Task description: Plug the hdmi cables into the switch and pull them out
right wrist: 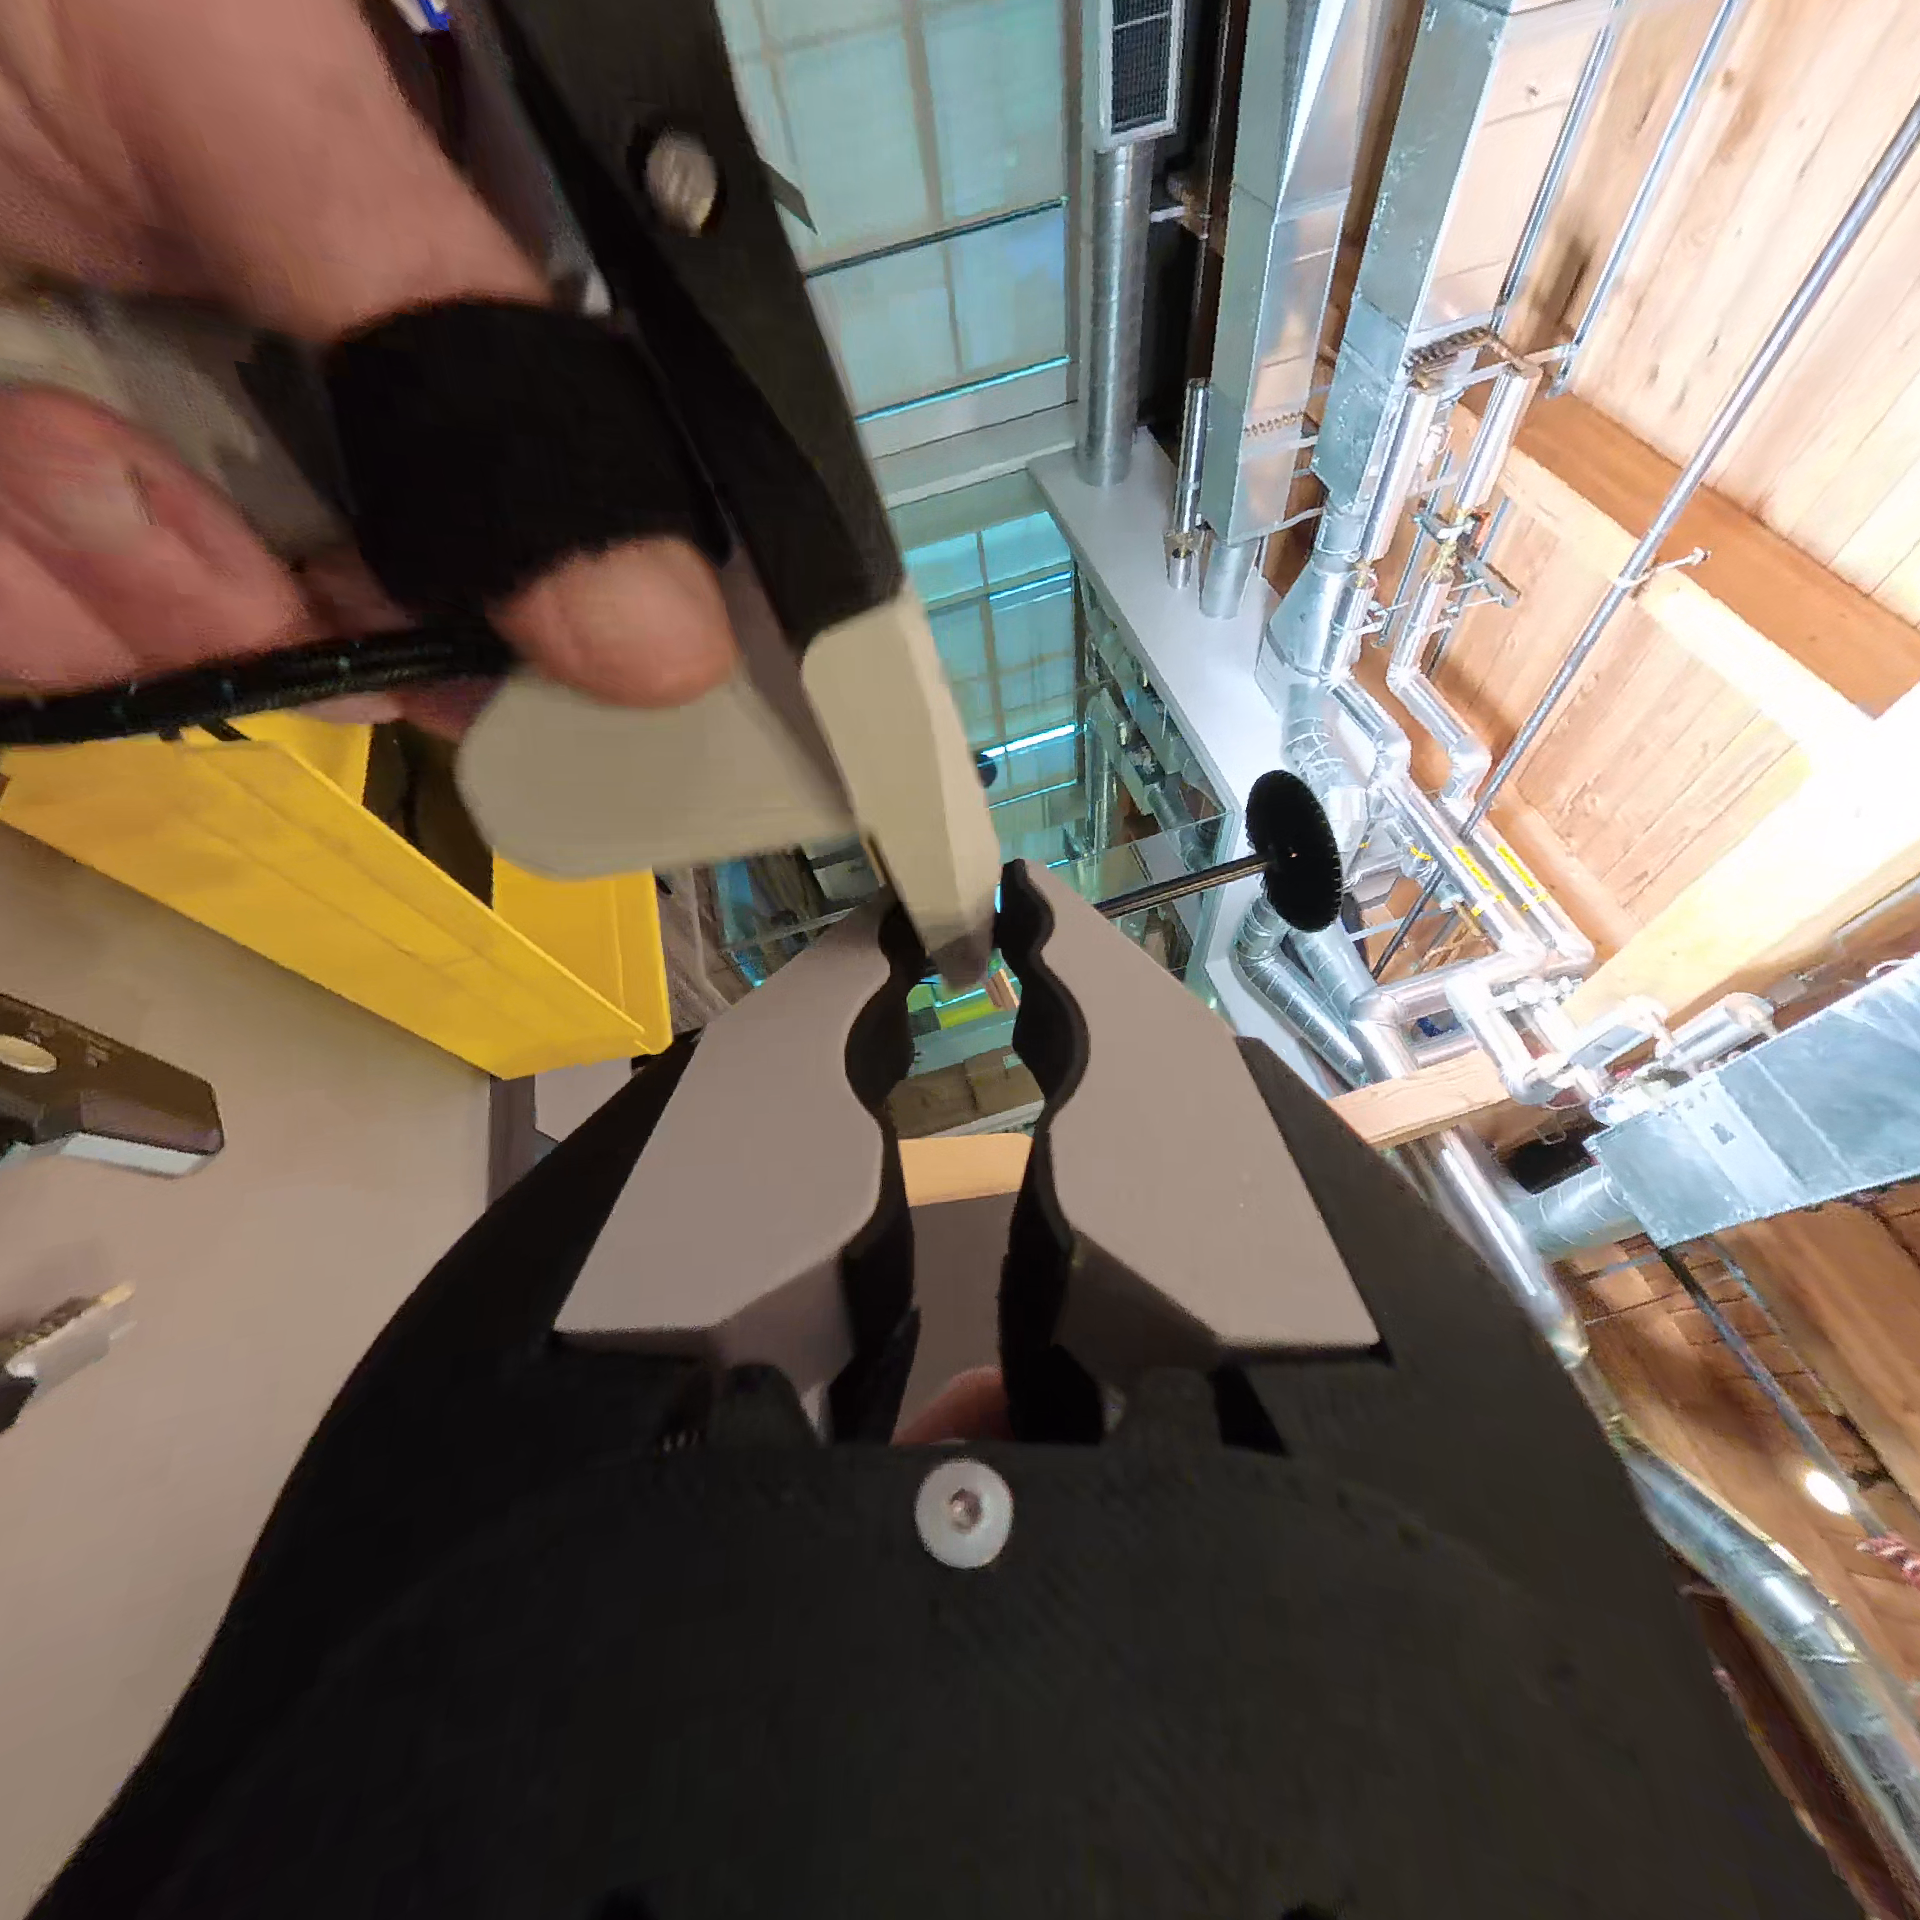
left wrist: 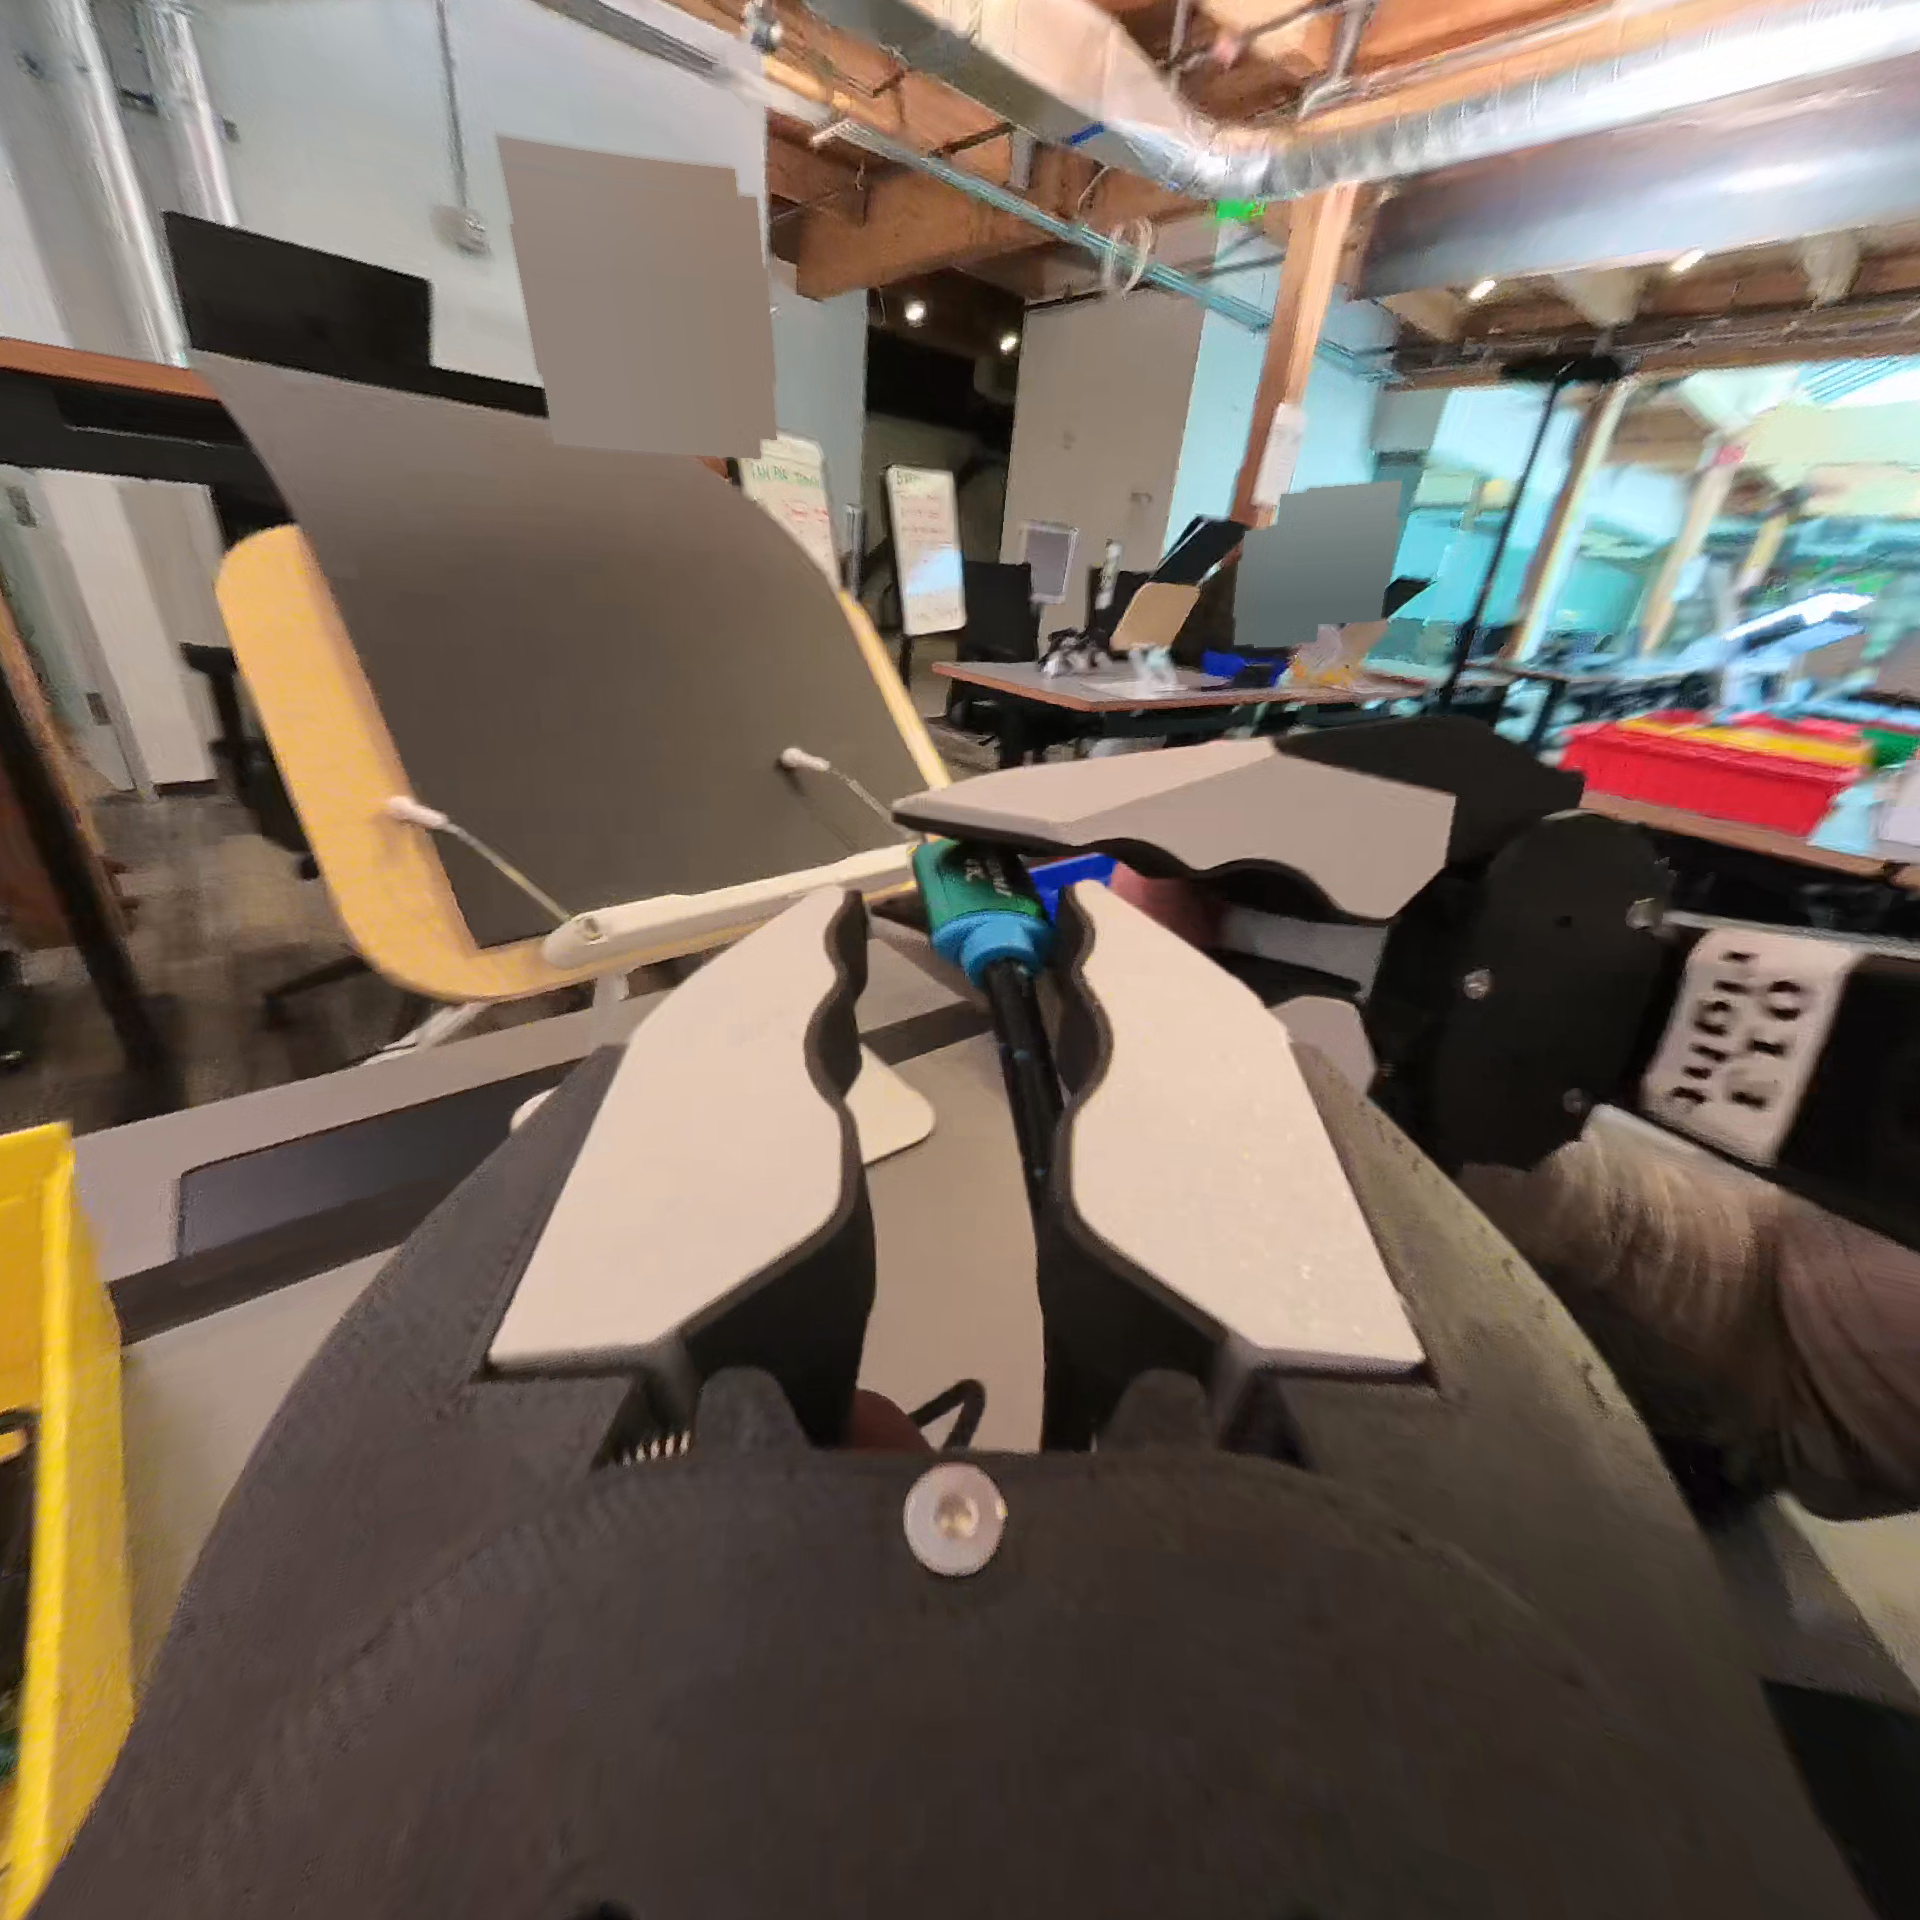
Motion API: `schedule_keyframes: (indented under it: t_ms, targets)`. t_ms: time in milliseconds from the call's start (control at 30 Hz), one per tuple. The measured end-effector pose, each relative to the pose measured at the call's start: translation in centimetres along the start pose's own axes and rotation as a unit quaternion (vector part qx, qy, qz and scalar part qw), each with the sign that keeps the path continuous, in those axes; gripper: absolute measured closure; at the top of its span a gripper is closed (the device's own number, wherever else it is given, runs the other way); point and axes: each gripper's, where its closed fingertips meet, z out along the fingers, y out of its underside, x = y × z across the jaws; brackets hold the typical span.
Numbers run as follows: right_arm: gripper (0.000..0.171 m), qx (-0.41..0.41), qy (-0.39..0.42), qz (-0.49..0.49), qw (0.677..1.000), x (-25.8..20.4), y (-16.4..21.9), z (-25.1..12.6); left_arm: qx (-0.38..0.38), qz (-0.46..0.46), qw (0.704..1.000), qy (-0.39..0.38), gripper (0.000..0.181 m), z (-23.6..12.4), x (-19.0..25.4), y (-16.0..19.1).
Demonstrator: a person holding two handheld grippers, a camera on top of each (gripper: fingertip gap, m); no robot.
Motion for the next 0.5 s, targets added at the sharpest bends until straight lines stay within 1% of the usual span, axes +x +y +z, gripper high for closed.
schedule_keyframes:
  t_ms: [133,200,233,267,433,500]
  targets:
    - [0.16,-0.004,0.003,0.035,0.999,-0.2,0.0,0.3,0.018,0.022,0.999,-0.028,0.149,-0.1,-0.5,0.0]
    - [0.16,-0.01,0.004,0.049,0.999,-0.3,-0.1,0.5,0.022,0.071,0.995,-0.063,0.15,-0.4,-0.7,-0.2]
    - [0.16,-0.009,0.0,0.065,0.998,-0.5,-0.1,0.5,0.026,0.109,0.991,-0.078,0.159,-0.5,-0.6,-0.4]
    - [0.16,-0.004,-0.001,0.086,0.996,-0.5,-0.2,0.6,0.027,0.13,0.987,-0.092,0.16,-0.6,-0.7,-0.5]
    - [0.159,-0.006,0.01,0.106,0.994,-0.4,-0.4,0.7,0.014,0.15,0.984,-0.099,0.16,-0.8,-0.7,-0.6]
    - [0.159,-0.007,0.003,0.112,0.994,-0.8,-0.4,0.9,-0.003,0.152,0.983,-0.1,0.16,-1.0,-1.1,-0.3]
